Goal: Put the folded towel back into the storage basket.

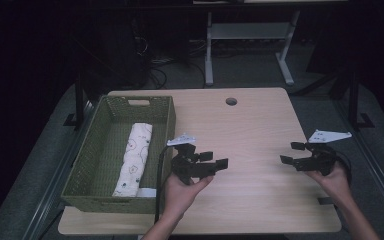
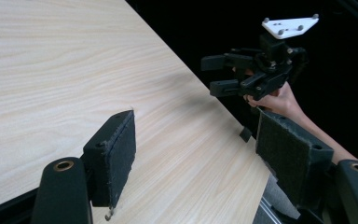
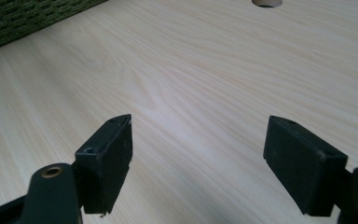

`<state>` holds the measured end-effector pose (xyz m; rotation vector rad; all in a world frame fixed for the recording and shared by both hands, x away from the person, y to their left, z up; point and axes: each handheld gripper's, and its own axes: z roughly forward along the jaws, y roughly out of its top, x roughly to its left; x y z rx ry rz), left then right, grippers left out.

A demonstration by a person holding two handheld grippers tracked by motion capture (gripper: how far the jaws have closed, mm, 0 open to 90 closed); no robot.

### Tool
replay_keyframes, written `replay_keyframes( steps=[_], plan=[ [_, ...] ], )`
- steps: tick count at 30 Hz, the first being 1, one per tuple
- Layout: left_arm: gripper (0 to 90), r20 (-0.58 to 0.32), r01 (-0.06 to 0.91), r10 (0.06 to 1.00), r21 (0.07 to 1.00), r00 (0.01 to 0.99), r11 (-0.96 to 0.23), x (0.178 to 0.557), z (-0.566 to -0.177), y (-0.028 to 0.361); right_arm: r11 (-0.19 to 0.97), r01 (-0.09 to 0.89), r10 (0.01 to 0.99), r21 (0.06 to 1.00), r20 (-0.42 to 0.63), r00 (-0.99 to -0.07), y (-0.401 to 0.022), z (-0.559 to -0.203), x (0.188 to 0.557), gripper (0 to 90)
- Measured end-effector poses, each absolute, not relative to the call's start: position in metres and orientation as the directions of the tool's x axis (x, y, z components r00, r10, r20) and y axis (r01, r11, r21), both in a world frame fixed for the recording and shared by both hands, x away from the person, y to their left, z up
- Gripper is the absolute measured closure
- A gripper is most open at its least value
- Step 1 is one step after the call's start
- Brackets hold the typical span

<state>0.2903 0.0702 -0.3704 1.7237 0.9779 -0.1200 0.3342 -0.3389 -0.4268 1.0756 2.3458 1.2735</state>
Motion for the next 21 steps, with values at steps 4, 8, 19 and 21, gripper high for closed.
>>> replay_keyframes(
  steps=[4, 8, 19, 21],
  plan=[
    [28.2, -0.521, 0.657, 0.548, 0.751, 0.654, -0.070, 0.291, -0.375, 0.066, 0.337, 0.492, 0.720, 0.802, 0.117, -0.684, -0.345, -0.431, 0.329, 23.3],
    [28.1, -0.522, 0.658, 0.548, 0.749, 0.654, -0.072, 0.292, -0.380, 0.064, 0.328, 0.495, 0.726, 0.805, 0.120, -0.677, -0.351, -0.434, 0.323, 23.3],
    [28.1, -0.508, 0.652, 0.555, 0.754, 0.659, -0.084, 0.292, -0.396, 0.056, 0.331, 0.507, 0.734, 0.796, 0.120, -0.668, -0.358, -0.447, 0.306, 23.3],
    [28.1, -0.504, 0.649, 0.554, 0.755, 0.663, -0.089, 0.291, -0.398, 0.055, 0.331, 0.510, 0.737, 0.794, 0.119, -0.665, -0.360, -0.451, 0.301, 23.3]
  ],
)
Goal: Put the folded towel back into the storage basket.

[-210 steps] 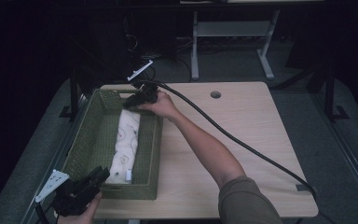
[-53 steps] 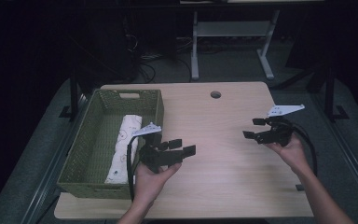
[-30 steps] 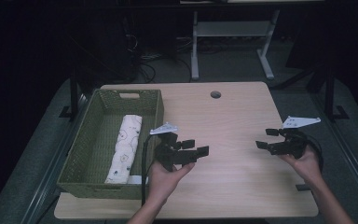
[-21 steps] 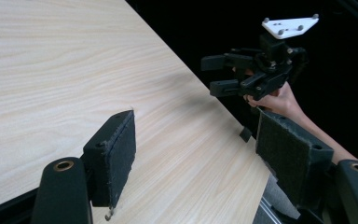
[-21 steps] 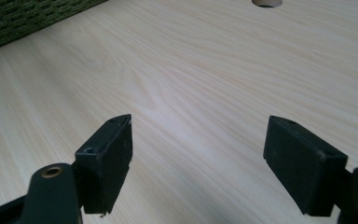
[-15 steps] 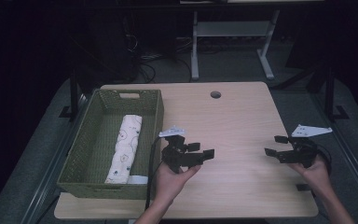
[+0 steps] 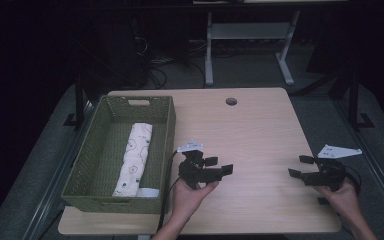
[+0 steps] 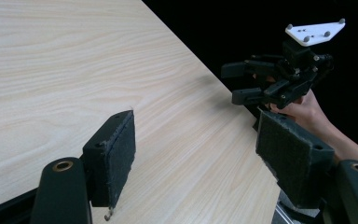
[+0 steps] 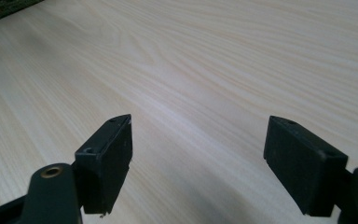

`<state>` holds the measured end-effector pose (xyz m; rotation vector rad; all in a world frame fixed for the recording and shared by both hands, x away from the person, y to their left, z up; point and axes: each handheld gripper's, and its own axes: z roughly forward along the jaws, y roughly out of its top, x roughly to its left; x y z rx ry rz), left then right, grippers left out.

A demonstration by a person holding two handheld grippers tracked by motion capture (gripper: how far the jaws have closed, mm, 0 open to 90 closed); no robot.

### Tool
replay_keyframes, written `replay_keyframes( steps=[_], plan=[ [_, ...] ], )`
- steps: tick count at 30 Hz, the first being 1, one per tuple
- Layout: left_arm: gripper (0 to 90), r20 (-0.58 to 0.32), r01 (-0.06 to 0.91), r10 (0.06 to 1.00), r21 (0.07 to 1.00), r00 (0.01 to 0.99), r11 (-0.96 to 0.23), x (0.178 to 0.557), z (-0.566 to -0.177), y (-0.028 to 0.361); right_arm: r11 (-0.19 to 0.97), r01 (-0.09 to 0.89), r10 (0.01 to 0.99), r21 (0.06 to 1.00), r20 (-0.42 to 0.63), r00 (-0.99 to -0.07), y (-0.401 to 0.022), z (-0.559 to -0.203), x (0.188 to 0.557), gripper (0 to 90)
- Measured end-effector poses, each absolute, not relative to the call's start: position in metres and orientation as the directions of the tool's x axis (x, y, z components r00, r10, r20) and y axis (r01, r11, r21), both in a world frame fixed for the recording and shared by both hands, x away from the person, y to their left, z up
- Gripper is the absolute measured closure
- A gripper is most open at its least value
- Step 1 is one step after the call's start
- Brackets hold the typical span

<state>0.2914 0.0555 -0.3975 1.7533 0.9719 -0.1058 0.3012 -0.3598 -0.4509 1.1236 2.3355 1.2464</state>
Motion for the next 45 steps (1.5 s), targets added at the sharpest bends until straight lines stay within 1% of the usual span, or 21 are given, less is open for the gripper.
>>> replay_keyframes(
  steps=[13, 18, 27, 30, 39, 45],
  plan=[
    [28.1, -0.495, 0.648, 0.560, 0.755, 0.665, -0.103, 0.286, -0.419, 0.051, 0.318, 0.509, 0.754, 0.800, 0.112, -0.647, -0.363, -0.461, 0.279, 23.2],
    [28.0, -0.477, 0.636, 0.562, 0.763, 0.675, -0.116, 0.283, -0.424, 0.048, 0.305, 0.517, 0.763, 0.800, 0.120, -0.635, -0.365, -0.464, 0.271, 23.1],
    [27.7, -0.477, 0.634, 0.551, 0.762, 0.685, -0.129, 0.279, -0.432, 0.045, 0.298, 0.506, 0.770, 0.809, 0.110, -0.628, -0.366, -0.464, 0.258, 22.4],
    [27.6, -0.470, 0.628, 0.552, 0.767, 0.689, -0.131, 0.277, -0.434, 0.044, 0.276, 0.511, 0.772, 0.814, 0.129, -0.622, -0.367, -0.464, 0.254, 21.9],
    [27.2, -0.478, 0.631, 0.542, 0.765, 0.691, -0.130, 0.275, -0.437, 0.044, 0.280, 0.490, 0.785, 0.826, 0.097, -0.612, -0.365, -0.463, 0.240, 20.6],
    [27.2, -0.467, 0.625, 0.543, 0.767, 0.698, -0.145, 0.274, -0.438, 0.043, 0.268, 0.473, 0.796, 0.839, 0.084, -0.599, -0.366, -0.462, 0.234, 20.6]
  ],
)
